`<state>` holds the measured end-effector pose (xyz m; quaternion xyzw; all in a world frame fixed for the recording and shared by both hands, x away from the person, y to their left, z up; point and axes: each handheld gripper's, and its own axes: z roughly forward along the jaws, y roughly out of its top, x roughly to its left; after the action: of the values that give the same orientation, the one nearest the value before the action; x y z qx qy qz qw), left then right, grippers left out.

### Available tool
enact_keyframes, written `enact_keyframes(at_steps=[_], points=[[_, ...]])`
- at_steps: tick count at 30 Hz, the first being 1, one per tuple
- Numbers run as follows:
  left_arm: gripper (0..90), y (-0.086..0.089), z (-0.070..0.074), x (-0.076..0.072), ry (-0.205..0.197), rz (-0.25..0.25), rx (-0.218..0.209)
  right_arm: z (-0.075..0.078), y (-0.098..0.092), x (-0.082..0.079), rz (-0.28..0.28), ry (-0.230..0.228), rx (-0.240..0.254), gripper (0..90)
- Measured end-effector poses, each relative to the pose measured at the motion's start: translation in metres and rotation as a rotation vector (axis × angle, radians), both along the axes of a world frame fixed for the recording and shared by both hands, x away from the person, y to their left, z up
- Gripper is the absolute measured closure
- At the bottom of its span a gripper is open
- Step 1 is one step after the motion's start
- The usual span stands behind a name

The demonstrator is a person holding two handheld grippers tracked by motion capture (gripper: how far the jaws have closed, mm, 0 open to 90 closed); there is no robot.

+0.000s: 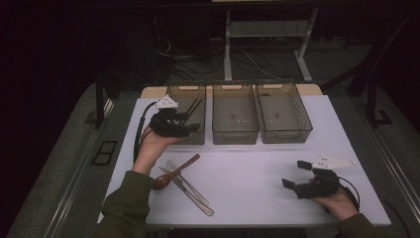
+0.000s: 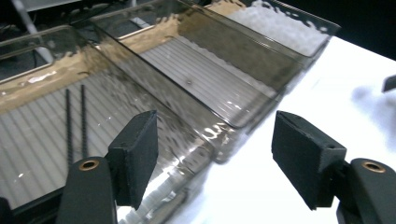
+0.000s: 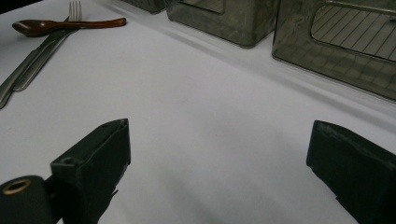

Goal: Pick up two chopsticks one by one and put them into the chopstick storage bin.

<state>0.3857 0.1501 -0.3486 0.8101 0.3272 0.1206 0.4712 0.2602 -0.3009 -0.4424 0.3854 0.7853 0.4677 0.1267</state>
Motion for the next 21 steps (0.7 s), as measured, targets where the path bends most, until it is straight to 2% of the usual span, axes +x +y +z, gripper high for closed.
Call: enact_keyframes(at_steps=[8,11,15,19,21], points=[[29.3,-0.005,-0.014,-0.03,0.0,-0.055,-0.025,0.0,-0.001,0.0,0.0,-0.004,-0.001,5.7],[29.3,-0.006,-0.02,-0.038,0.007,-0.077,-0.011,0.0,-0.001,0.0,-0.002,-0.003,0.0,5.7],[29.5,-0.006,-0.027,-0.049,0.011,-0.088,-0.014,0.001,-0.001,-0.001,-0.002,-0.005,0.001,5.7],[30.1,-0.004,-0.035,-0.059,0.004,-0.092,0.011,0.001,-0.002,-0.001,-0.004,-0.005,0.001,5.7],[30.1,-0.001,-0.038,-0.063,0.007,-0.1,0.008,0.001,-0.002,-0.001,-0.003,-0.007,-0.001,5.7]])
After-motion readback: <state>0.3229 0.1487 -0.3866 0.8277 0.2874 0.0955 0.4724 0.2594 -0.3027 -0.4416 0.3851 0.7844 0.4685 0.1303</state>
